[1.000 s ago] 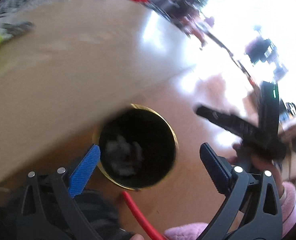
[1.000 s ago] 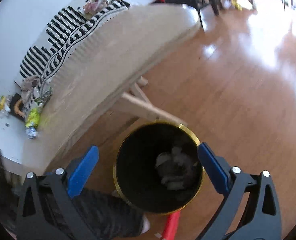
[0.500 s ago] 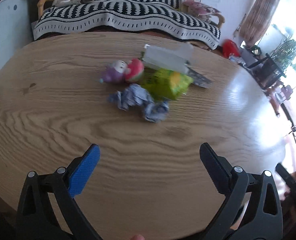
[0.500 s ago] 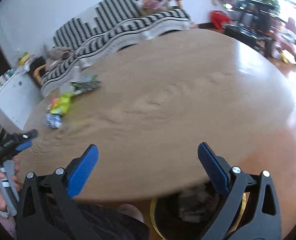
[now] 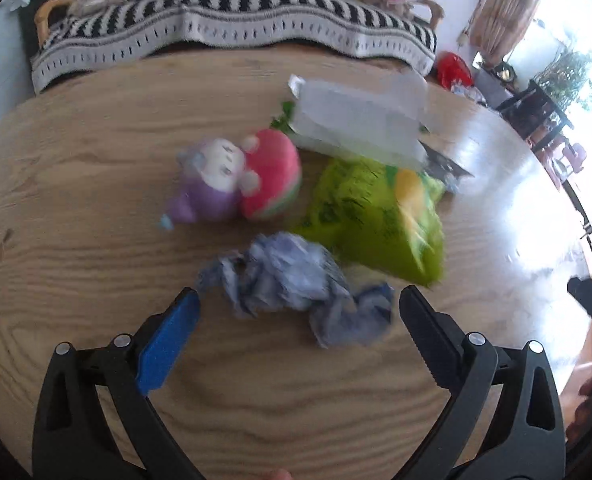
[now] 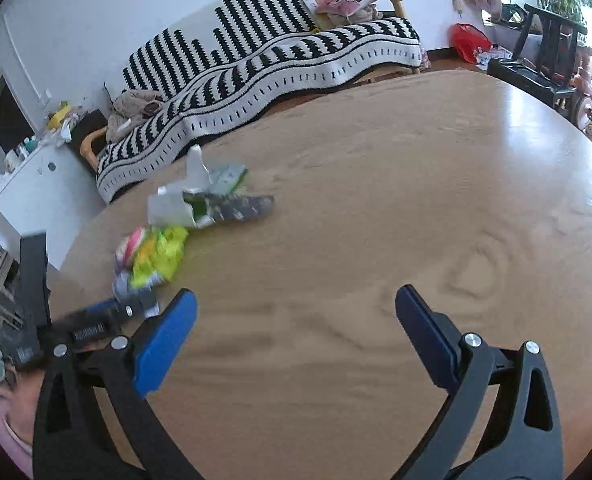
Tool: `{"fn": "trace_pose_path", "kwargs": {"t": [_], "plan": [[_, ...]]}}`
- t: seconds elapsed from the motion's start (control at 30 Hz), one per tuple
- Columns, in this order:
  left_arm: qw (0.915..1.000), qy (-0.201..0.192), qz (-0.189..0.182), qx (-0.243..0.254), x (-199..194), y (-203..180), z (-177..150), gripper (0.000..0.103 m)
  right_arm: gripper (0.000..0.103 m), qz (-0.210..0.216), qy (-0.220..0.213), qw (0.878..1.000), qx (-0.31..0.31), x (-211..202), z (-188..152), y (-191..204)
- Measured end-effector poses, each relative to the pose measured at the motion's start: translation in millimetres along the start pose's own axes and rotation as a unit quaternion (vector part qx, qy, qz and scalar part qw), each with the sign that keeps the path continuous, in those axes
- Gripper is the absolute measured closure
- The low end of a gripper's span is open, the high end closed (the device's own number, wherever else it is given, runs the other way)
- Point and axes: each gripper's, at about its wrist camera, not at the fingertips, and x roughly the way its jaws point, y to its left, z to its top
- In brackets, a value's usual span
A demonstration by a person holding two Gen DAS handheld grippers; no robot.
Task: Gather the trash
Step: 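Move both tools back toward the remaining trash on the table, then grasp the crumpled silver wrapper with the left tool while the right tool grasps the yellow snack bag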
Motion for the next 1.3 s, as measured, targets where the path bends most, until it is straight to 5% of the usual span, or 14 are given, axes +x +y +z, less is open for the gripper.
{"fn": "trace_pose_path", "kwargs": {"t": [0.3, 0.6, 0.63, 0.7, 0.73, 0.9, 1.3], "plan": [[0.9995, -0.024, -0.004, 0.021, -1.7, 22.0, -0.6, 0.006, 0.007, 0.063, 0.037, 0.997, -0.015, 88.6, 19.1, 87.1], [0.9966, -0.037, -0.028, 0.068, -7.5, 37.9, -7.1, 0.007, 0.012, 0.078, 0.058, 0.995, 0.002, 120.8, 11.2, 103.8], [0.9960, -0.036, -0.022, 0.079, -7.0, 36.2, -7.2, 0.011, 0.020, 0.084, 0.059, 0.995, 0.003, 122.7, 10.4, 104.5], [0.9933, -0.043, -0.010, 0.107, -10.9, 30.5, -8.4, 0.070, 0.049, 0.102, 0.060, 0.993, -0.004, 122.2, 8.2, 108.5], [0.9931, -0.039, -0.019, 0.109, -12.1, 29.2, -8.8, 0.075, 0.049, 0.095, 0.056, 0.994, -0.014, 120.5, 6.9, 111.2], [0.9938, -0.028, -0.043, 0.099, -18.3, 27.1, -11.7, 0.077, 0.062, 0.105, 0.056, 0.993, -0.023, 115.1, -2.2, 115.0], [0.9960, -0.047, -0.050, 0.058, -46.1, 31.2, -12.9, 0.077, 0.063, 0.117, 0.040, 0.992, -0.030, 83.4, -2.1, 112.4]]}}
